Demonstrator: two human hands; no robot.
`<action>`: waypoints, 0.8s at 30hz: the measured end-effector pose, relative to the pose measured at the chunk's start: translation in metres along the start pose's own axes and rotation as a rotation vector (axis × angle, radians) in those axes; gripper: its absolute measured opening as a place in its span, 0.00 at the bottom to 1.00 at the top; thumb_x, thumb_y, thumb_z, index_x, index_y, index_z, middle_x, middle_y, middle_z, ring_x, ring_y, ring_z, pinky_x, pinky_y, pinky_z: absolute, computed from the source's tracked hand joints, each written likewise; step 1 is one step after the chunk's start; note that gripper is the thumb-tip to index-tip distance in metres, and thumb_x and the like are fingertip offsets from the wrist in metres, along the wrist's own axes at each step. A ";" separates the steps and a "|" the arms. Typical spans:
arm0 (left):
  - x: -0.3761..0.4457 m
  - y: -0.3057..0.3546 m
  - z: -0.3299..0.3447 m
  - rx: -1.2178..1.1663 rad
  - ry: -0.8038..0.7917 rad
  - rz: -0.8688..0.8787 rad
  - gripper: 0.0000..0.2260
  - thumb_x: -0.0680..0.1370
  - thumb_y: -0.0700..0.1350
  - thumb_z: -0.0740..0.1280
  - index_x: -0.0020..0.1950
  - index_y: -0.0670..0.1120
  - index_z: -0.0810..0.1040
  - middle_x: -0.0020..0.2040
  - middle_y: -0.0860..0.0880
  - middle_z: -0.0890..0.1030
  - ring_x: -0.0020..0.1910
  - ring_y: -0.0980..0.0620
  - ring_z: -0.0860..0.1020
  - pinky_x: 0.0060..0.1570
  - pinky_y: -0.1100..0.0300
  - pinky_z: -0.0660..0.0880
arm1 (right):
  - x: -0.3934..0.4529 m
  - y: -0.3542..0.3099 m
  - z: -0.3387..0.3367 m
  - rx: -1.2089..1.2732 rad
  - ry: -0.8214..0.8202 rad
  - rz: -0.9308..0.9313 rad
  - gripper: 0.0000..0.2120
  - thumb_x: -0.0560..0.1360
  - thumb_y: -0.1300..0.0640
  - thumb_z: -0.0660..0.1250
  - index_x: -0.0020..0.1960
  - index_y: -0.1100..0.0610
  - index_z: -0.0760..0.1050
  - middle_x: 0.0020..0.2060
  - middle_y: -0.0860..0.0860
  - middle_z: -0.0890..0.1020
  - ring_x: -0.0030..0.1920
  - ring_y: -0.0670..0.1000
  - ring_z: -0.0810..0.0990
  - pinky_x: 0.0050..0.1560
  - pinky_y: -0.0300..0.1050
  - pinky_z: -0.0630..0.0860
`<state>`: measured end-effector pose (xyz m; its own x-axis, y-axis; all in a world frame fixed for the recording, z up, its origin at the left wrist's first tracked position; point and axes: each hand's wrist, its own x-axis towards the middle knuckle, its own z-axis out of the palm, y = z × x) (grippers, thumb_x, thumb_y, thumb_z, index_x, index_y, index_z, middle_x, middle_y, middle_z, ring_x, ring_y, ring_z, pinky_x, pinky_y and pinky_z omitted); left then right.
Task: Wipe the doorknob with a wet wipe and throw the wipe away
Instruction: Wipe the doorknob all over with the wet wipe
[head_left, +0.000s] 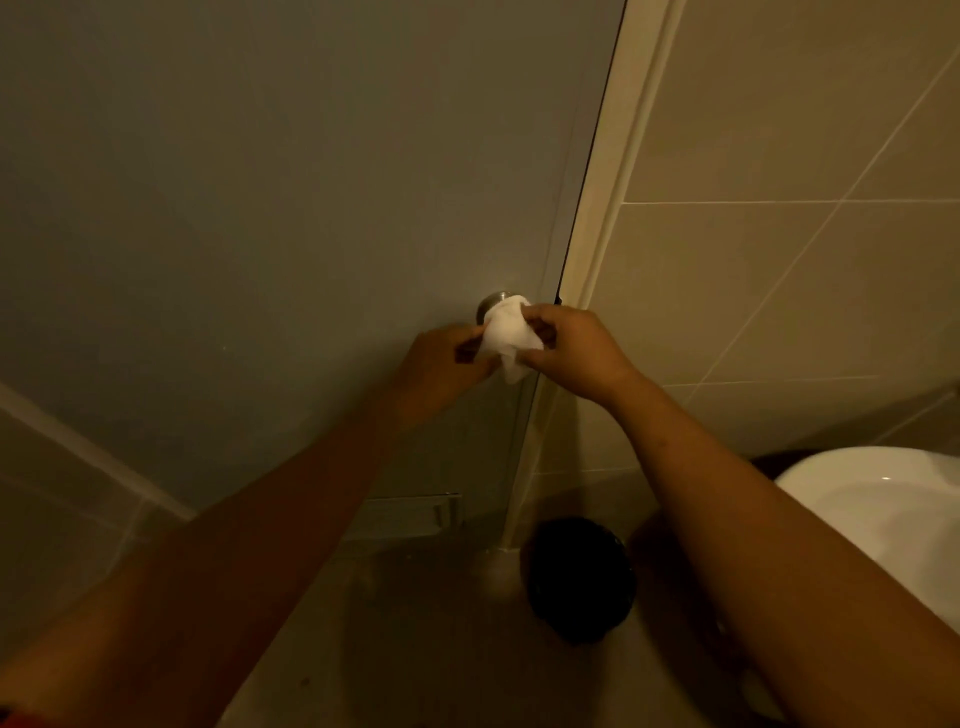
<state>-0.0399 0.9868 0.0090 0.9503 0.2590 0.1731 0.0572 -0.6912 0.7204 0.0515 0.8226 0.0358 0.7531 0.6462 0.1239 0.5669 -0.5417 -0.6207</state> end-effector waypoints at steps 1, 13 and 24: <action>-0.001 -0.002 -0.001 0.007 0.019 0.014 0.21 0.73 0.49 0.72 0.64 0.45 0.78 0.56 0.45 0.82 0.52 0.49 0.80 0.51 0.61 0.75 | 0.000 0.000 -0.003 -0.016 -0.005 -0.008 0.28 0.71 0.56 0.74 0.70 0.55 0.71 0.62 0.55 0.79 0.59 0.54 0.79 0.60 0.47 0.76; 0.007 -0.002 -0.007 0.151 0.089 0.292 0.18 0.75 0.46 0.71 0.63 0.41 0.78 0.55 0.42 0.81 0.50 0.46 0.81 0.51 0.55 0.79 | -0.009 0.009 0.019 -0.012 0.160 -0.130 0.24 0.74 0.56 0.70 0.69 0.59 0.71 0.60 0.56 0.78 0.57 0.54 0.78 0.59 0.49 0.77; 0.010 0.000 -0.003 0.174 0.102 0.223 0.22 0.73 0.48 0.73 0.64 0.42 0.78 0.55 0.42 0.80 0.49 0.48 0.81 0.40 0.80 0.67 | -0.005 0.011 0.022 0.013 0.131 -0.095 0.23 0.74 0.54 0.71 0.67 0.58 0.73 0.59 0.56 0.79 0.54 0.52 0.78 0.56 0.41 0.74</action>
<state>-0.0313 0.9914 0.0123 0.9100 0.1484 0.3872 -0.0891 -0.8419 0.5322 0.0461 0.8256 0.0113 0.7337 0.6182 0.2822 0.6342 -0.4738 -0.6110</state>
